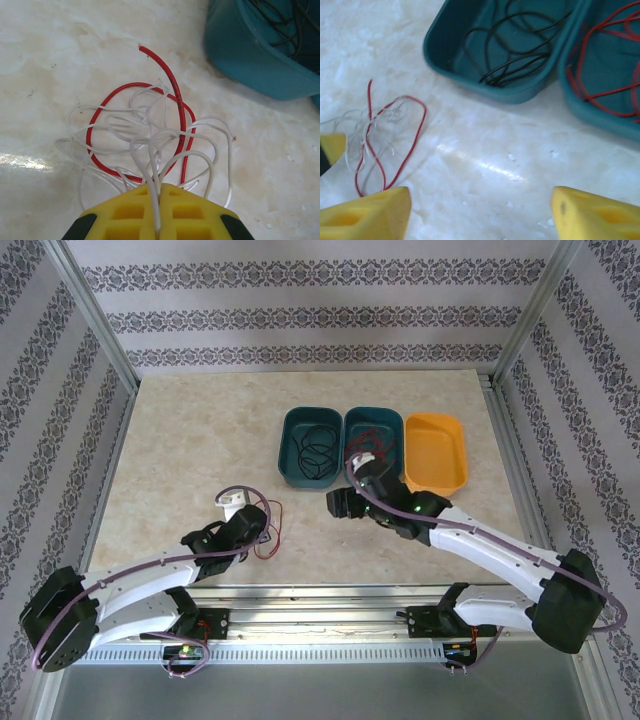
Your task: Untangle the cables
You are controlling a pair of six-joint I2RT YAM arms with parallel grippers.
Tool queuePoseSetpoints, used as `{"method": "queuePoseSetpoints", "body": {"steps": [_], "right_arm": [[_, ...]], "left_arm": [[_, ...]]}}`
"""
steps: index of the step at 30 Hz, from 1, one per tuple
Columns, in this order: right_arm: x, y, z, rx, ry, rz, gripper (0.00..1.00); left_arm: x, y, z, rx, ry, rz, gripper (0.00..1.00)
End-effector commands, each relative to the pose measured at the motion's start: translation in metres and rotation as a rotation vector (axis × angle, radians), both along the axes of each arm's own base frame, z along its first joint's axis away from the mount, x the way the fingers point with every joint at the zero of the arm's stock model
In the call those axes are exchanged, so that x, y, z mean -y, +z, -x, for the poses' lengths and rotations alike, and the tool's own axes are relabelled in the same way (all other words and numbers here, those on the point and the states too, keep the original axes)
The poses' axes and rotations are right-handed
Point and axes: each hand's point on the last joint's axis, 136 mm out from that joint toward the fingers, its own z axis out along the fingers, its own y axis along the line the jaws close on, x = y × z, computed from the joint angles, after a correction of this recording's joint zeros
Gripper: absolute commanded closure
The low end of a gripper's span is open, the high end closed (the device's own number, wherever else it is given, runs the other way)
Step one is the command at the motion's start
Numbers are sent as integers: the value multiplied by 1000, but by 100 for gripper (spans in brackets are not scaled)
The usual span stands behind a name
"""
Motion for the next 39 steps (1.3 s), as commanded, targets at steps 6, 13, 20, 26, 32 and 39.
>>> {"method": "queuePoseSetpoints", "body": {"steps": [6,13,20,26,32,39], "right_arm": [[-58,-27,31,-7,166,-117,41],[-96,-53,41,-49,265,-146,46],[-128,-81,40,-124,302,-196,55],[-153,-98,40,-159,335,-209,61],[-165,-112,37,-173,342,-187,64],[-162,-124,35,-180,326,-150,70]], "left_arm": [[5,8,-8,9,23,75,100],[10,14,-13,22,14,99,100],[9,17,-12,30,18,111,100],[6,17,-10,30,20,111,100],[4,16,-9,32,21,108,100],[1,17,-8,36,25,108,100]]}}
